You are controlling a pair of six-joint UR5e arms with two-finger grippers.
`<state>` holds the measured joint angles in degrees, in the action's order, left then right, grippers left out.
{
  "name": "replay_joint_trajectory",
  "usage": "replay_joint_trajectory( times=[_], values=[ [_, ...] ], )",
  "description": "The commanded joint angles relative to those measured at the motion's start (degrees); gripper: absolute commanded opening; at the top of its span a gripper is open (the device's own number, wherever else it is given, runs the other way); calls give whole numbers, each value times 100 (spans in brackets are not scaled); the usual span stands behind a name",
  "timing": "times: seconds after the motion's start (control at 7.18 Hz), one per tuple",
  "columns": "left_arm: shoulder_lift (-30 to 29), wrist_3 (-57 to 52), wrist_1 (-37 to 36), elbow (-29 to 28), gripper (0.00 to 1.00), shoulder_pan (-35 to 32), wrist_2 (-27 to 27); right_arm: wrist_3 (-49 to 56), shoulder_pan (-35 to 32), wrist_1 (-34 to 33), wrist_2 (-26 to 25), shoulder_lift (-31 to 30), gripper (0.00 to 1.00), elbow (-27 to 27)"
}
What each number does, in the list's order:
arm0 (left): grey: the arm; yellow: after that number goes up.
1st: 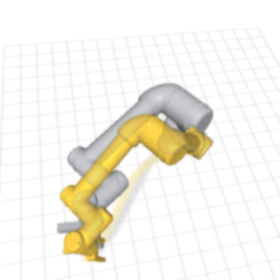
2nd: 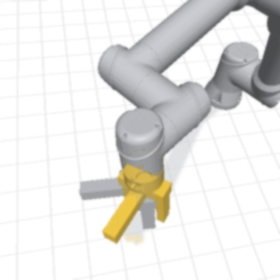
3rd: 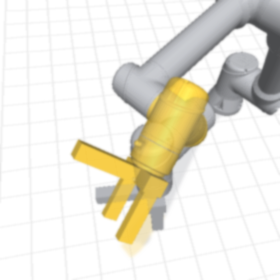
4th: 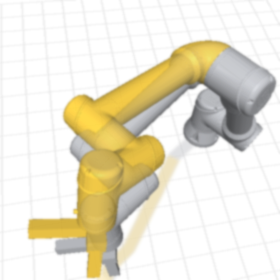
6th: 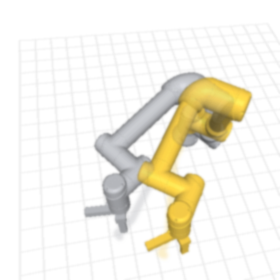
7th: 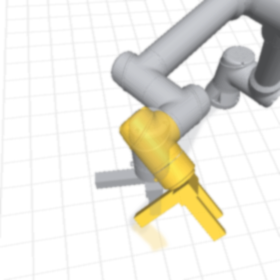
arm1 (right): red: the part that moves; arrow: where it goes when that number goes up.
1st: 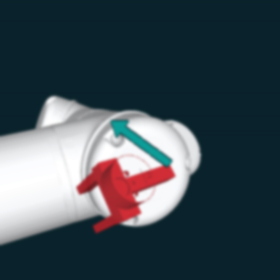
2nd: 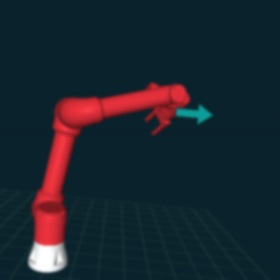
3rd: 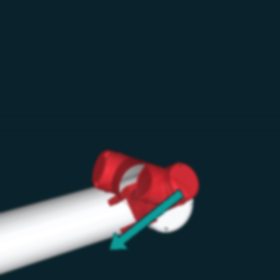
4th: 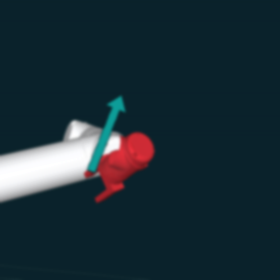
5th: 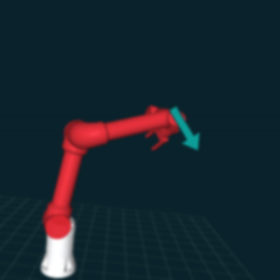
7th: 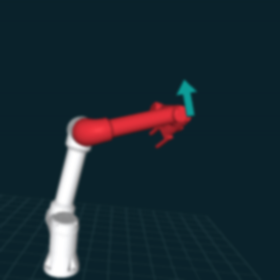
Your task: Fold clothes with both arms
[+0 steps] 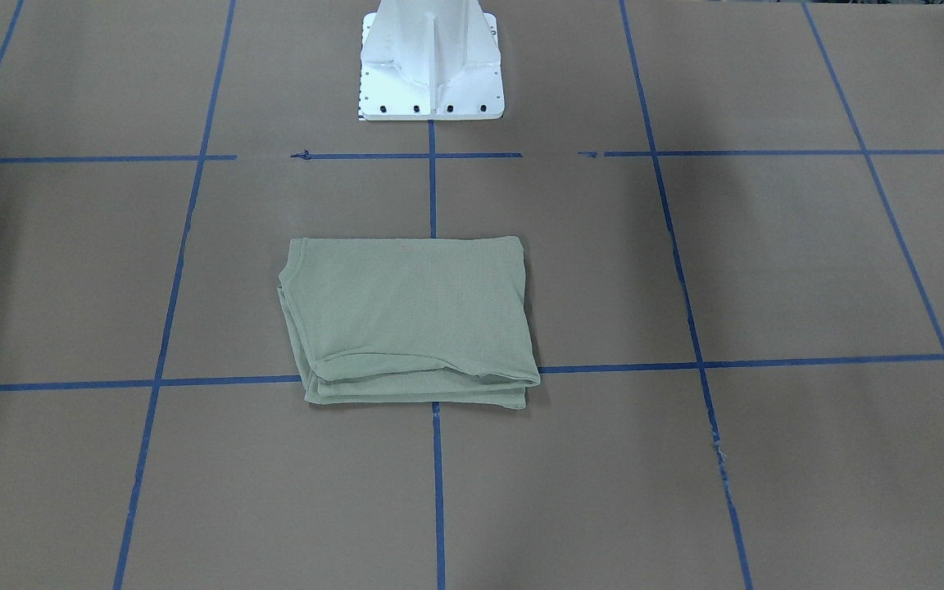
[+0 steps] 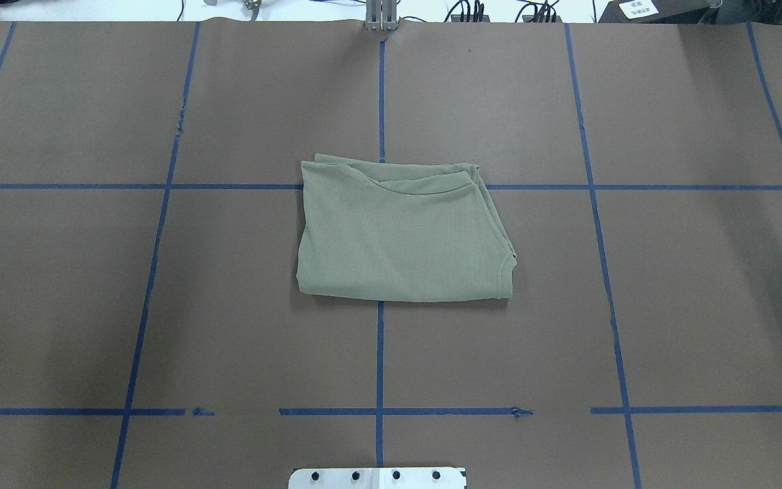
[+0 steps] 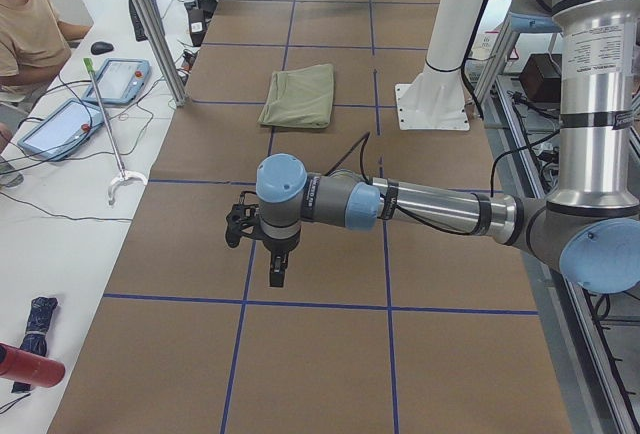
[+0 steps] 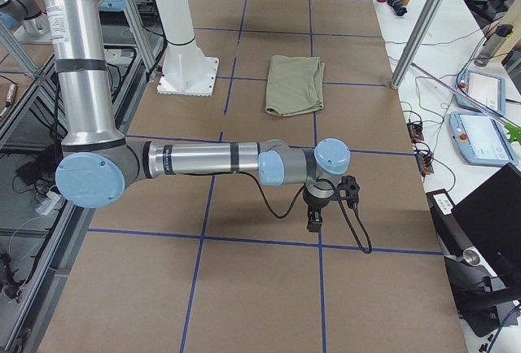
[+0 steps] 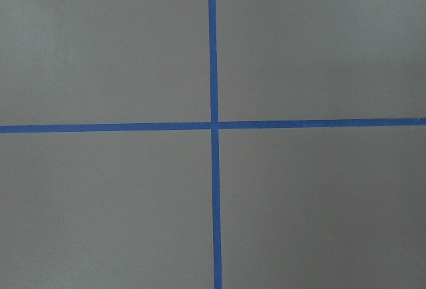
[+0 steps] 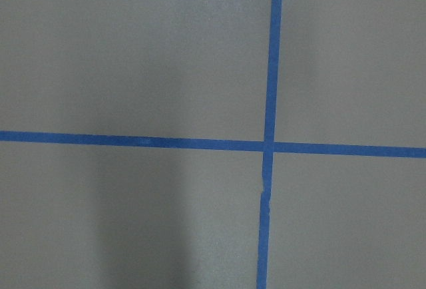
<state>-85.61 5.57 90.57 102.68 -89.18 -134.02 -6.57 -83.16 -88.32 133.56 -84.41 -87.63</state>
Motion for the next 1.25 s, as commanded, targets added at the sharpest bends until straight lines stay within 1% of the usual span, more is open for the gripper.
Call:
replay_joint_trajectory(
  times=[0.0,0.42,0.56,0.7,0.84,0.98,1.11],
  values=[
    [-52,-73,-74,-20,100,24,-28,-2,2,34,3,-5,100,-17],
    [26,-83,-83,-64,100,94,42,7,2,34,12,-5,100,-26],
    [-34,-74,-57,-238,100,94,25,7,11,78,12,4,100,-8],
    [-9,-100,-31,-275,100,94,-1,-2,2,122,12,4,100,-26],
    [9,-100,-22,-206,100,94,-1,7,2,148,12,4,100,18],
    [9,-300,83,-301,100,94,60,-2,2,148,12,-5,100,18],
    [26,-816,32,-293,100,94,121,7,2,148,20,-5,100,9]
  ],
)
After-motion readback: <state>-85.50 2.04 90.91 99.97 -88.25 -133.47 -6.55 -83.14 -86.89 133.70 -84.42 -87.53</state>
